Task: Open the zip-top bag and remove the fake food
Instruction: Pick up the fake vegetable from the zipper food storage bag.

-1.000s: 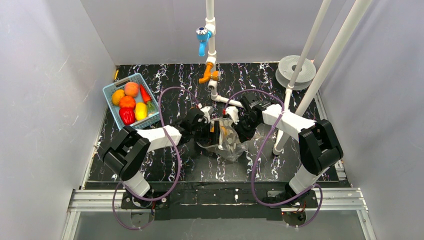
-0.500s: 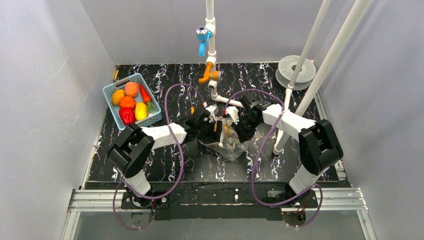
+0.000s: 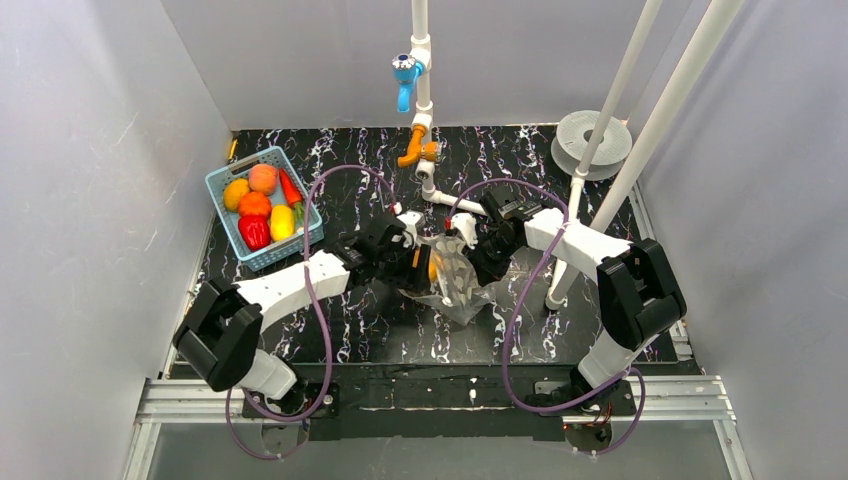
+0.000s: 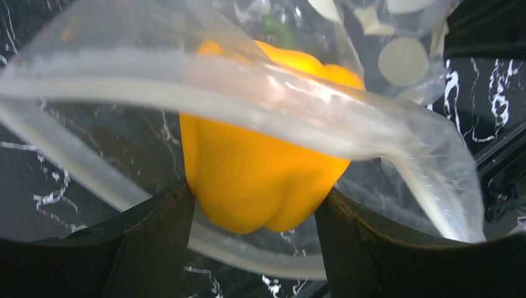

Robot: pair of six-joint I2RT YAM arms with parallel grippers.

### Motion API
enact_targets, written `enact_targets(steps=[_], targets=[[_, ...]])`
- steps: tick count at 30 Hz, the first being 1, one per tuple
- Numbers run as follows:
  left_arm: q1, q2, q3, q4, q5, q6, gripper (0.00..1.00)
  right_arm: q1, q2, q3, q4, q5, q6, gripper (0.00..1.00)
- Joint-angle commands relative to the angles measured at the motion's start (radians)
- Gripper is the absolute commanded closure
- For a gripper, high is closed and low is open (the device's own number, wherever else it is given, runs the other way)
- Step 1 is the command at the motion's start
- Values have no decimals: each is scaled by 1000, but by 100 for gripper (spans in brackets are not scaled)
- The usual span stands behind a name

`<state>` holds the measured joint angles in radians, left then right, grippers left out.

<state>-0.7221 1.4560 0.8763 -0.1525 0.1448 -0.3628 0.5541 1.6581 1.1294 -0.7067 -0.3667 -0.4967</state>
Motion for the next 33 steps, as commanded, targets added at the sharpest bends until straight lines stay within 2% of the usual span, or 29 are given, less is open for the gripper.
enact_targets(steps=[1, 6, 23, 33], targets=[[10, -97, -17, -160, 7, 4, 100, -2, 2, 9, -16, -16, -8, 99], [24, -169, -6, -214, -8, 4, 100, -2, 5, 9, -16, -17, -9, 99], [117, -255, 52, -390, -19, 73, 100, -1, 6, 9, -20, -21, -13, 99], [285, -355, 86, -458, -38, 105, 100, -1, 9, 9, -20, -25, -15, 99]])
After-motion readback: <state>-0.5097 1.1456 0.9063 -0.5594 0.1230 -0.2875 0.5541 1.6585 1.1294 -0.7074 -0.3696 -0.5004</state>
